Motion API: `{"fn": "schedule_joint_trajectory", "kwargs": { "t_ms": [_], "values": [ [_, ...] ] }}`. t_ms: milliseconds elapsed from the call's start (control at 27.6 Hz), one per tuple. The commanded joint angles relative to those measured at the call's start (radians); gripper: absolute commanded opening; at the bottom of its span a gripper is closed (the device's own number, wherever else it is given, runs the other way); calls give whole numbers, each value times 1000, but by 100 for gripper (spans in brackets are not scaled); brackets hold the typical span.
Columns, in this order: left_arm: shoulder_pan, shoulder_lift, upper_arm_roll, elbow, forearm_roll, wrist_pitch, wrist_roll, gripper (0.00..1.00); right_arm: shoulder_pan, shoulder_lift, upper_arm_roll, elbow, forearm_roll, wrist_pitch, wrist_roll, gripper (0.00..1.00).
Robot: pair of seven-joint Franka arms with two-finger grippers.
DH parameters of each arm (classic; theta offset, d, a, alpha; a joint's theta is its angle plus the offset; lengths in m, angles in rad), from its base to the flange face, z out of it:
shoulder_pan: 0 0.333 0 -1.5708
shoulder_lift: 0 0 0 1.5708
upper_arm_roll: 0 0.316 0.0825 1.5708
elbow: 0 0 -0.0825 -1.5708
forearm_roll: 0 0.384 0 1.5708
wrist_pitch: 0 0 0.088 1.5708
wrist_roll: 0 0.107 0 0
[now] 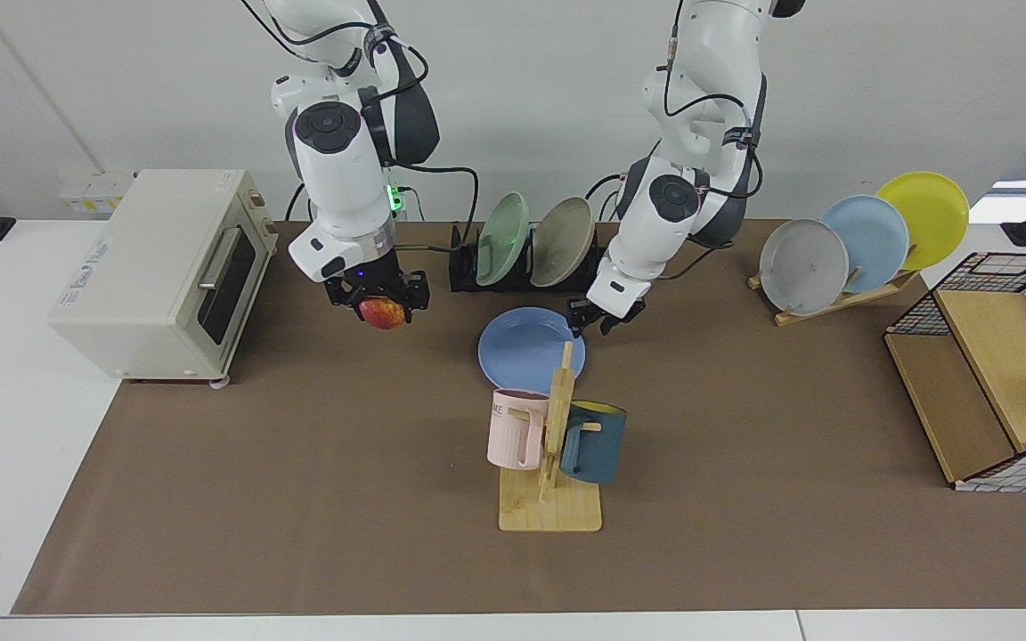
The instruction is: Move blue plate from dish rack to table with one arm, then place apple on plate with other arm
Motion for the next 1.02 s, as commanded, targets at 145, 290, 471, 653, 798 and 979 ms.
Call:
{"fn": "schedule_joint_trajectory", "kwargs": {
  "t_ms": [145,290,471,653,798,979],
  "values": [
    [72,-34,3,118,184,-232,15,100,86,30,-2,-26,43,92,87,0],
    [126,-95,4,143,187,-313,36,100,152,66,-2,-14,44,129,187,0],
    [200,-178,10,180,176,-469,166,100,215,111,-2,-6,46,190,279,0],
    [270,-185,12,261,172,-589,268,100,273,169,-2,26,46,211,380,0],
    [301,-209,17,286,179,-596,275,100,313,212,-4,35,46,245,434,0],
    [300,-226,66,289,183,-591,300,100,330,275,-2,34,46,313,498,0]
  ]
}}
